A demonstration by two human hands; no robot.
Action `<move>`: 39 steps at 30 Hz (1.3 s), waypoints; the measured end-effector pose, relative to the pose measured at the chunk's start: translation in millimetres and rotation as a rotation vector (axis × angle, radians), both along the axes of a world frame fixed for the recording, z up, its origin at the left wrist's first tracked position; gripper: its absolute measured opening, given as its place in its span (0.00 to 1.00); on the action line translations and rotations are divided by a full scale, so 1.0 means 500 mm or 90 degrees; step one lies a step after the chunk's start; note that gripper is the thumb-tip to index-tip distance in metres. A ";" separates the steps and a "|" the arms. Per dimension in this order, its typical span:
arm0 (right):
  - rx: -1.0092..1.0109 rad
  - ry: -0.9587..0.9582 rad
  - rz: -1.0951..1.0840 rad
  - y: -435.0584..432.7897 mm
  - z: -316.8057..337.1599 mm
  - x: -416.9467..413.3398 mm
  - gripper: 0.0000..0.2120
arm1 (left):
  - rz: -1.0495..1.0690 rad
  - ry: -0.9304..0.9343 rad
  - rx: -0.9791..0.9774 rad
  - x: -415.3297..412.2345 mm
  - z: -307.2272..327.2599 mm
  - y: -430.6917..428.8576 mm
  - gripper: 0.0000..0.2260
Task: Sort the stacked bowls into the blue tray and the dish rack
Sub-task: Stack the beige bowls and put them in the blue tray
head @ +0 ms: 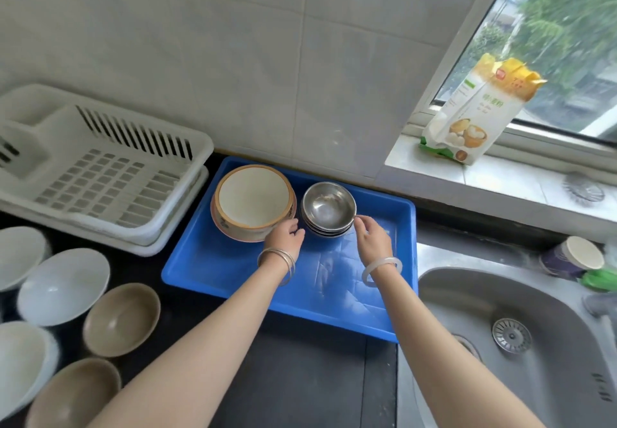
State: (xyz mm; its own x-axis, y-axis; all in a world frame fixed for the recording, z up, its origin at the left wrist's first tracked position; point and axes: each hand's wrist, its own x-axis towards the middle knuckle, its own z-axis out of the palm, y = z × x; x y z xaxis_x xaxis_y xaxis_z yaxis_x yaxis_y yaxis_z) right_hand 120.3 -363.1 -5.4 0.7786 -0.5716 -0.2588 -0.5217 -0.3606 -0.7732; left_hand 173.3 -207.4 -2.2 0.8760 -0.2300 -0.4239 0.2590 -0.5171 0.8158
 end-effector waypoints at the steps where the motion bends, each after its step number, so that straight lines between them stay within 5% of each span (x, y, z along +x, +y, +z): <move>1: 0.007 -0.014 0.009 0.022 0.006 -0.011 0.16 | 0.011 0.005 -0.016 -0.012 0.004 0.026 0.18; 9: 0.129 -0.042 0.166 0.287 -0.008 -0.086 0.08 | 0.209 0.012 -0.063 -0.160 0.013 0.299 0.15; 17: 0.156 0.167 0.345 0.513 -0.086 -0.077 0.16 | 0.490 -0.005 0.040 -0.303 -0.038 0.527 0.16; 22: 0.164 0.247 0.317 0.607 -0.099 -0.032 0.22 | 0.606 -0.078 0.144 -0.354 -0.062 0.599 0.18; 27: 0.183 0.234 0.251 0.634 -0.104 0.001 0.15 | 0.687 -0.019 0.046 -0.362 -0.091 0.626 0.22; 34: 0.190 0.106 0.152 0.615 -0.074 -0.024 0.09 | 0.650 0.058 0.011 -0.359 -0.117 0.646 0.20; 39: 0.164 0.088 0.227 0.591 -0.037 -0.078 0.09 | 0.588 0.107 -0.112 -0.340 -0.130 0.629 0.15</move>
State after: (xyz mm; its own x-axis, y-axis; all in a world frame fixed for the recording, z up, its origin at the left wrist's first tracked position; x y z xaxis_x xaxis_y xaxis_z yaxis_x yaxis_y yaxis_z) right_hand 81.2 -67.5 -23.9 0.8634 -0.1769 -0.4726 -0.5042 -0.3414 -0.7933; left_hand 3.2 107.2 -67.2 0.6744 0.4490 -0.5862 0.6243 0.0771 0.7773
